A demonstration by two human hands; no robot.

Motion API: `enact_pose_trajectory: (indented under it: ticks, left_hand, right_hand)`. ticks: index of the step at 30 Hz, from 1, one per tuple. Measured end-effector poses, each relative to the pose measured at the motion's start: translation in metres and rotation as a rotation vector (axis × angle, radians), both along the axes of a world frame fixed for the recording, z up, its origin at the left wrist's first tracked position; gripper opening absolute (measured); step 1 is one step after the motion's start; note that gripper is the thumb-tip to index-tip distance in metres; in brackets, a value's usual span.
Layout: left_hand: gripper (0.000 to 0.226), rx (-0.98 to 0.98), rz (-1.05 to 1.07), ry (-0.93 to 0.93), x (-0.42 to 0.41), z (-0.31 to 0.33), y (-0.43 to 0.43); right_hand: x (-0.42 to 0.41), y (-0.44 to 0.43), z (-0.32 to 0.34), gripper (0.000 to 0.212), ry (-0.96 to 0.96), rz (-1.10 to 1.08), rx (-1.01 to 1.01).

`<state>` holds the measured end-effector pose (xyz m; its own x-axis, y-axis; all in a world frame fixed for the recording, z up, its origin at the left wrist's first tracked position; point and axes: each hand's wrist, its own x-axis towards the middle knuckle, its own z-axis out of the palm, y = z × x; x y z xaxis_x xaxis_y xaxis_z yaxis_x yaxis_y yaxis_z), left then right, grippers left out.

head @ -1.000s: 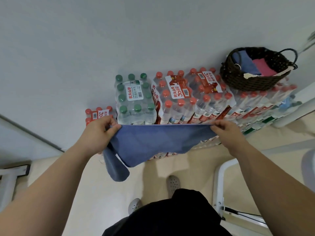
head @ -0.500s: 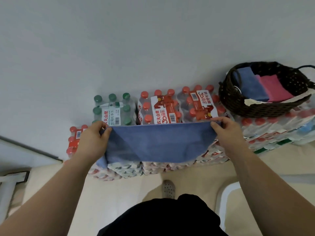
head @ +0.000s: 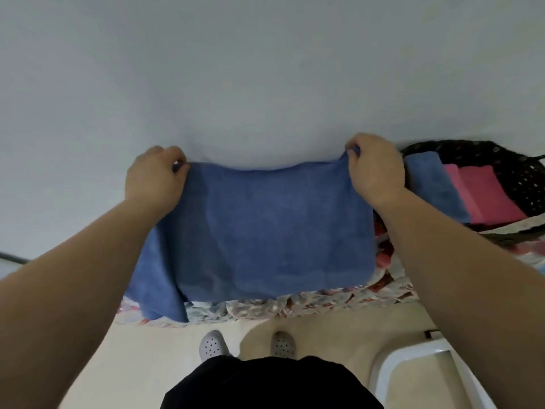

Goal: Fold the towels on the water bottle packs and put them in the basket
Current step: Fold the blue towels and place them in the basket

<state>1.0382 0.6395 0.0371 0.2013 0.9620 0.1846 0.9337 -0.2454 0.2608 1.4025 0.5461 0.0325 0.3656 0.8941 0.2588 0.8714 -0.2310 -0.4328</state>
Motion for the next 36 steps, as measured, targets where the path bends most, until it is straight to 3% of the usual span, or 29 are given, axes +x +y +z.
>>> enact_pose_trajectory:
  ticks: [3,5,8,11,13,19,25,31,36]
  left_hand:
    - [0.026,0.053,-0.005,0.177,0.02,-0.009,0.011]
    - [0.032,0.039,0.02,0.176,0.031,-0.022,-0.001]
    - [0.04,0.008,-0.062,0.108,0.043,-0.05,-0.04]
    - [0.068,-0.19,-0.187,0.162,0.052,-0.08,-0.077]
    - [0.084,-0.311,-0.241,0.22,0.056,-0.101,-0.089]
    - [0.097,-0.313,-0.364,0.28,0.076,-0.112,-0.076]
    - [0.092,-0.298,-0.393,0.312,0.083,-0.105,-0.074]
    - [0.069,-0.146,-0.105,0.105,0.024,-0.089,-0.097]
    - [0.061,-0.095,0.318,0.124,-0.051,-0.077,-0.121]
  right_hand:
    - [-0.005,0.015,0.002,0.024,-0.263,0.015,-0.053]
    - [-0.023,0.007,-0.009,0.034,-0.344,0.011,-0.082]
    - [-0.063,-0.02,-0.044,0.047,-0.224,0.066,-0.128]
    - [-0.085,-0.041,-0.082,0.075,-0.085,0.074,-0.488]
    - [-0.083,-0.05,-0.099,0.084,-0.124,0.058,-0.574]
    - [-0.055,-0.064,-0.105,0.091,-0.206,0.018,-0.572]
    - [-0.046,-0.066,-0.103,0.092,-0.203,0.02,-0.561]
    - [-0.073,-0.061,-0.085,0.087,-0.213,0.142,-0.48]
    - [-0.147,-0.035,-0.065,0.078,-0.124,0.446,-0.396]
